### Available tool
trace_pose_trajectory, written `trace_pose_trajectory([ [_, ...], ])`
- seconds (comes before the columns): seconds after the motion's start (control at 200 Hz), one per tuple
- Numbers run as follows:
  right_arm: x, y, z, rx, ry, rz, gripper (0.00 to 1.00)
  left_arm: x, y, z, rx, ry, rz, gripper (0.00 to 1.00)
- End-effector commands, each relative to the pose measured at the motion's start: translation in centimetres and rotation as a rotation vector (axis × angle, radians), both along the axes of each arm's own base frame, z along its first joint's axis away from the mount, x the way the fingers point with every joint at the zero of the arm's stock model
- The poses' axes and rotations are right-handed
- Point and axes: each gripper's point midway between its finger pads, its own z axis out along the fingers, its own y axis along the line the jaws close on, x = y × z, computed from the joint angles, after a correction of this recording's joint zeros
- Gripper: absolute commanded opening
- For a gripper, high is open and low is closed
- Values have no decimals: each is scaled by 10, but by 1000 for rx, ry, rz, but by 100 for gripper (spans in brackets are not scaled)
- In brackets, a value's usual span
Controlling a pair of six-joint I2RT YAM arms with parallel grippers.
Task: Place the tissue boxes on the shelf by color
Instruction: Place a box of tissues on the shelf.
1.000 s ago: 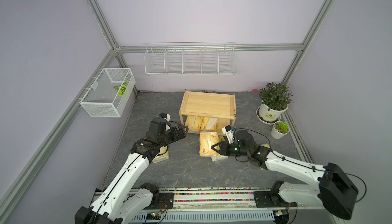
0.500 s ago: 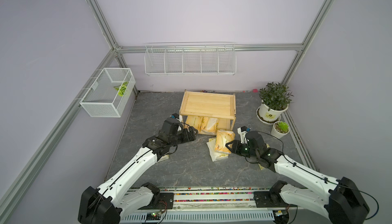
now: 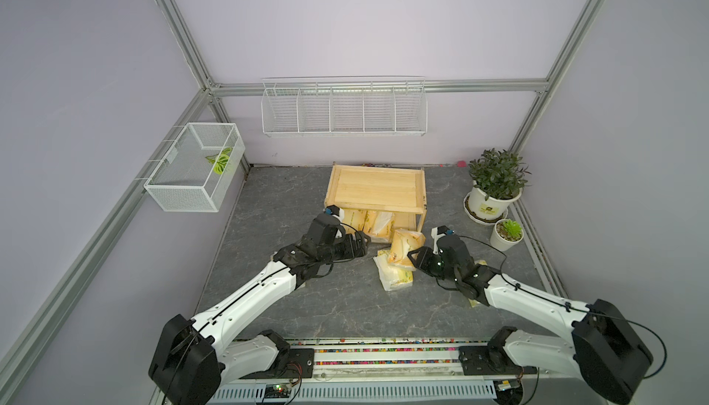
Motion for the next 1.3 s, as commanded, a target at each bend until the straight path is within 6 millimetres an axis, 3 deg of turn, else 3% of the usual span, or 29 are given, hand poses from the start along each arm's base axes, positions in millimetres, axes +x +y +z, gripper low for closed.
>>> trace_pose_trajectory([
  [0.0, 22, 1, 20, 42, -74, -78, 32, 1, -4, -5, 5, -15, -5, 100],
  [0.225, 34, 9, 31, 76, -103, -90, 32, -2, -9, -12, 10, -1, -19, 100],
  [0.525, 22, 38, 29, 67, -132, -68, 32, -1, -12, -13, 2, -1, -24, 100],
  [1.295, 75, 29, 36, 57, -234, -353, 30, -4, -12, -21, 16, 10, -42, 100],
])
